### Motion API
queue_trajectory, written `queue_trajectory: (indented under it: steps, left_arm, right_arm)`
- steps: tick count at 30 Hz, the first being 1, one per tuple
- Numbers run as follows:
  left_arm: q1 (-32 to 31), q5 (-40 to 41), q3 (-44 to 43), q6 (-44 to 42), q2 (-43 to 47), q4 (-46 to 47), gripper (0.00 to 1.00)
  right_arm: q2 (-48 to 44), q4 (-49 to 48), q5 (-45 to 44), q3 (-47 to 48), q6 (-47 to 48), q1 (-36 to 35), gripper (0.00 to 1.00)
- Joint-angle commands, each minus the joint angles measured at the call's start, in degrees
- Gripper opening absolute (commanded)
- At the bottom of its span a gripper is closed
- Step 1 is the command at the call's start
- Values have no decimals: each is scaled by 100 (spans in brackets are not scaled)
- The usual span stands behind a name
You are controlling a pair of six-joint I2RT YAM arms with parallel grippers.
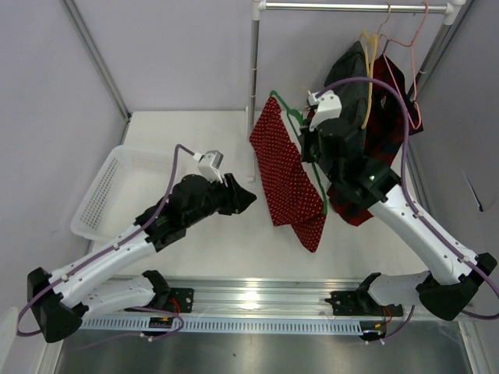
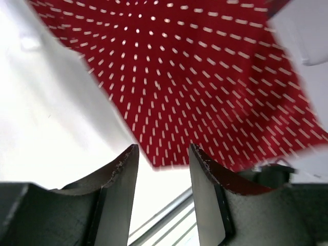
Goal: Place the skirt on the hanger
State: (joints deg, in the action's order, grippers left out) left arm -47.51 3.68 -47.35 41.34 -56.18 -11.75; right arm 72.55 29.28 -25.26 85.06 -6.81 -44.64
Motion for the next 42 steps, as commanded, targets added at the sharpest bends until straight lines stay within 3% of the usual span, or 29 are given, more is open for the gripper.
queue_trajectory:
  steps: [1,16,29,42]
  left_arm:
    - [-22,-306,-538,-302,362,-485,49]
    - [-22,-808,-943,-513,731,-1013,46]
    - [-13,-948,-802,-557,916,-1066,46]
    - [-13,-896,-811,-566,1057,-1207,45]
  right_arm:
    - [-31,130,415,713,118,455,0]
    - [1462,-624,1180,2698,83,2248,0]
    - [3361,-432,672,5598,-110,2548,0]
    - [4197,-467,689,5873,-216,2636,0]
